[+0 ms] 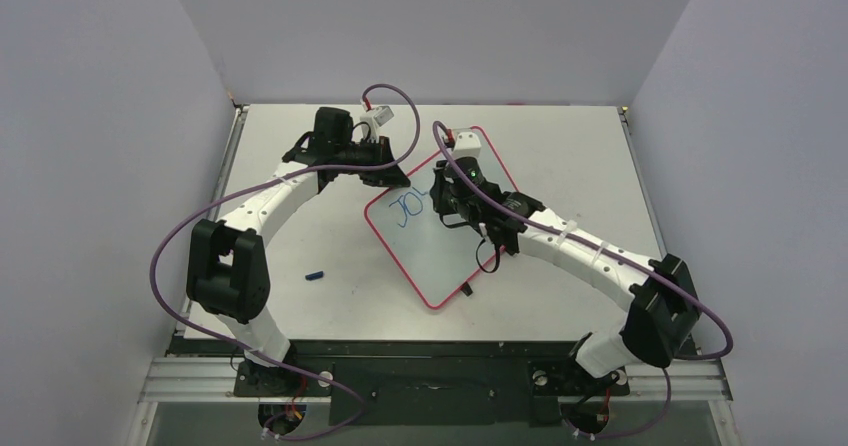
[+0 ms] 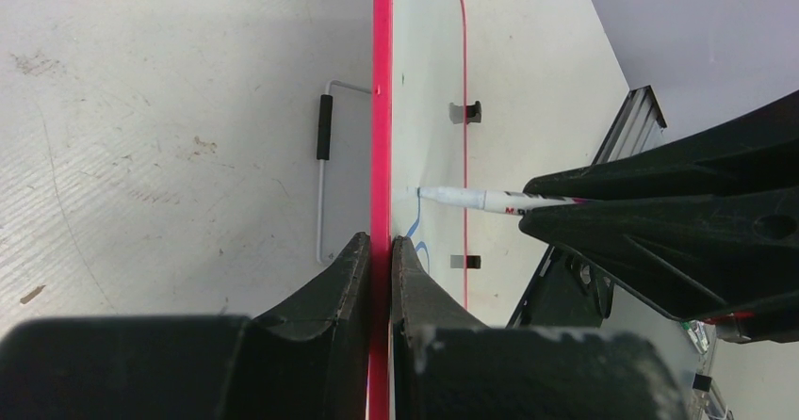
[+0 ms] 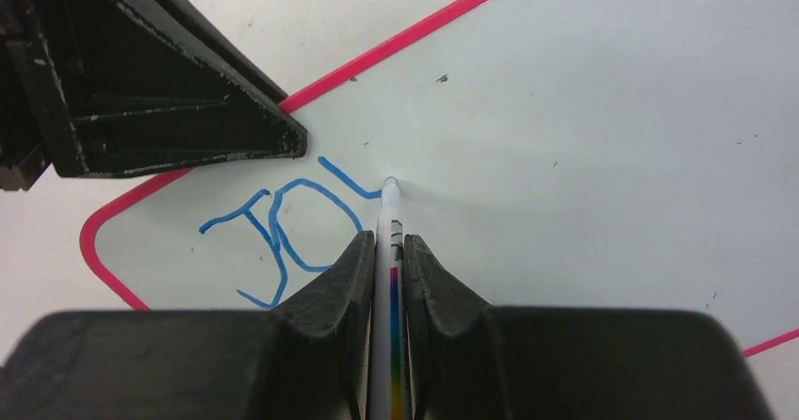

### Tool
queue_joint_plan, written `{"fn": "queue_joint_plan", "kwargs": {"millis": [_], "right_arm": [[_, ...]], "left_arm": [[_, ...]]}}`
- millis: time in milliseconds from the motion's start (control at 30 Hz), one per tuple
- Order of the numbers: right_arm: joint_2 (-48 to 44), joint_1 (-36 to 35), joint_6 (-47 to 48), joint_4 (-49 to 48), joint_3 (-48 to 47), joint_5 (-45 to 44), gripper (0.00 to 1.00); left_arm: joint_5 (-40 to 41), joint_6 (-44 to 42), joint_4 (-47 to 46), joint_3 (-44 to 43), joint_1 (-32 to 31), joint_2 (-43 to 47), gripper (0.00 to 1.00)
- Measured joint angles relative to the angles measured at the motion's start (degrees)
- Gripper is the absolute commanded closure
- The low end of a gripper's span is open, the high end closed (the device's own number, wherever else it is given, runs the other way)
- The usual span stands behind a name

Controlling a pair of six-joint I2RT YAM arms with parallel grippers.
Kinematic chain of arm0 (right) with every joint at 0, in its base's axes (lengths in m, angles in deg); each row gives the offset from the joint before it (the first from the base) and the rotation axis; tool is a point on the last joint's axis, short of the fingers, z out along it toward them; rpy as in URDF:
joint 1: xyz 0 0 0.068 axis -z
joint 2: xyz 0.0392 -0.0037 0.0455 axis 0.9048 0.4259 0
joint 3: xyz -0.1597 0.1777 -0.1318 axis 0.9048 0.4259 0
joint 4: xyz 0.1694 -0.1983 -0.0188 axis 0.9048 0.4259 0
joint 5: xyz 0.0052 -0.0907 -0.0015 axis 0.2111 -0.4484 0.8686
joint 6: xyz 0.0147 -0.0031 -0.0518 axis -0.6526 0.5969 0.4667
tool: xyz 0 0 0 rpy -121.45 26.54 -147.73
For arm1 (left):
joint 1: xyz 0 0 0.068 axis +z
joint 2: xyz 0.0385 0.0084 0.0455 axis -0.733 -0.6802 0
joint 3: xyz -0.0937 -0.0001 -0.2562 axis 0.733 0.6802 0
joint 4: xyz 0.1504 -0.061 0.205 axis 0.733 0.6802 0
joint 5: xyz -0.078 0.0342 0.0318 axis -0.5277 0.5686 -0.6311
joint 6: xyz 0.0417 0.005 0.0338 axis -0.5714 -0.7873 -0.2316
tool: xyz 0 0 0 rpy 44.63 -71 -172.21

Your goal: Write a sentence on the whiteboard

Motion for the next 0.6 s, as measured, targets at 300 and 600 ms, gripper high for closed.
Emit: {"fn": "queue_joint_plan", "kwargs": {"millis": [300,600], "right_arm": [[3.1,2.0,0.3,1.8,-5.0,-0.3,1.00],[6.1,2.1,1.1,2.2,-9.7,-0.2,1.00]], "left_arm": [[0.1,0.0,0.2,0.0,0.0,0.0,1.00],[0.3,0.0,0.7,0.0,0.0,0.0,1.00]]}}
